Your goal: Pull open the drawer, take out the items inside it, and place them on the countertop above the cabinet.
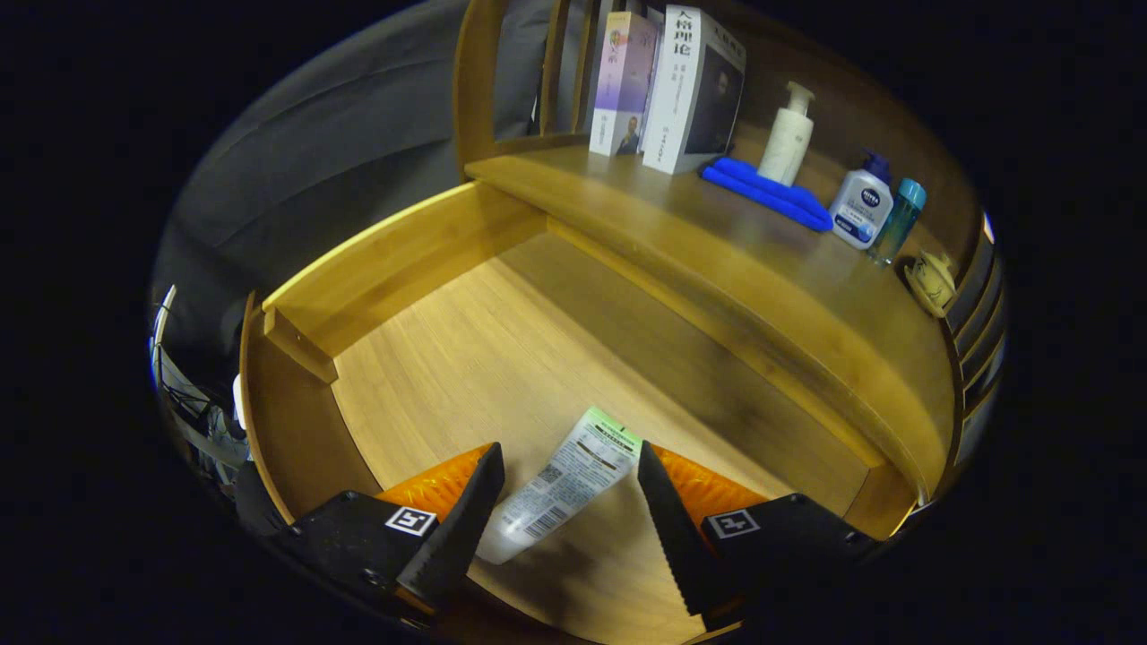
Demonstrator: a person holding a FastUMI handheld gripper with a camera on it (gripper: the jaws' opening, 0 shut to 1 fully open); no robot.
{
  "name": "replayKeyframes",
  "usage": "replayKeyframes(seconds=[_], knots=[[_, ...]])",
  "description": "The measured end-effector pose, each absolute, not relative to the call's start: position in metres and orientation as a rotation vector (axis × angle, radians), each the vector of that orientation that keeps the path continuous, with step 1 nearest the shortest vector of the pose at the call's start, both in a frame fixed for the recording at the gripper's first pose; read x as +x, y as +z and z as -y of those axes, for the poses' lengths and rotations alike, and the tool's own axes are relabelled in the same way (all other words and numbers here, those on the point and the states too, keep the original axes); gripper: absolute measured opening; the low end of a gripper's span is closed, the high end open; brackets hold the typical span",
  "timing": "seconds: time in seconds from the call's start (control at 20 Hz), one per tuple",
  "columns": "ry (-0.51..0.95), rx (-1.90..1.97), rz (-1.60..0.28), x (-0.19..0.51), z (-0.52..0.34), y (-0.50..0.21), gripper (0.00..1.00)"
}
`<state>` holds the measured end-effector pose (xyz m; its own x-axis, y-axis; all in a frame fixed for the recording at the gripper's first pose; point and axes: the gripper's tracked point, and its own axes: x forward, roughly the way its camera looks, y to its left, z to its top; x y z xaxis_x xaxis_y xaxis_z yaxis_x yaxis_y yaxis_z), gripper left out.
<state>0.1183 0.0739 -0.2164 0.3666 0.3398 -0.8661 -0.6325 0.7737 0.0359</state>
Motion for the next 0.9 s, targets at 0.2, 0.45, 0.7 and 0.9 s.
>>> replayKeyframes(seconds=[0.2, 0.45, 0.7, 0.9], knots=[[0.664, -0.306, -1.124, 0.107, -0.070, -0.234, 0.92], [0.671, -0.300, -1.206, 0.099, -0.064, -0.245, 0.91], [0.680, -0.353, -1.223, 0.095, -0.059, -0.254, 0.51], [0.671, -0.451, -1.143, 0.103, -0.057, -0.250, 0.29]])
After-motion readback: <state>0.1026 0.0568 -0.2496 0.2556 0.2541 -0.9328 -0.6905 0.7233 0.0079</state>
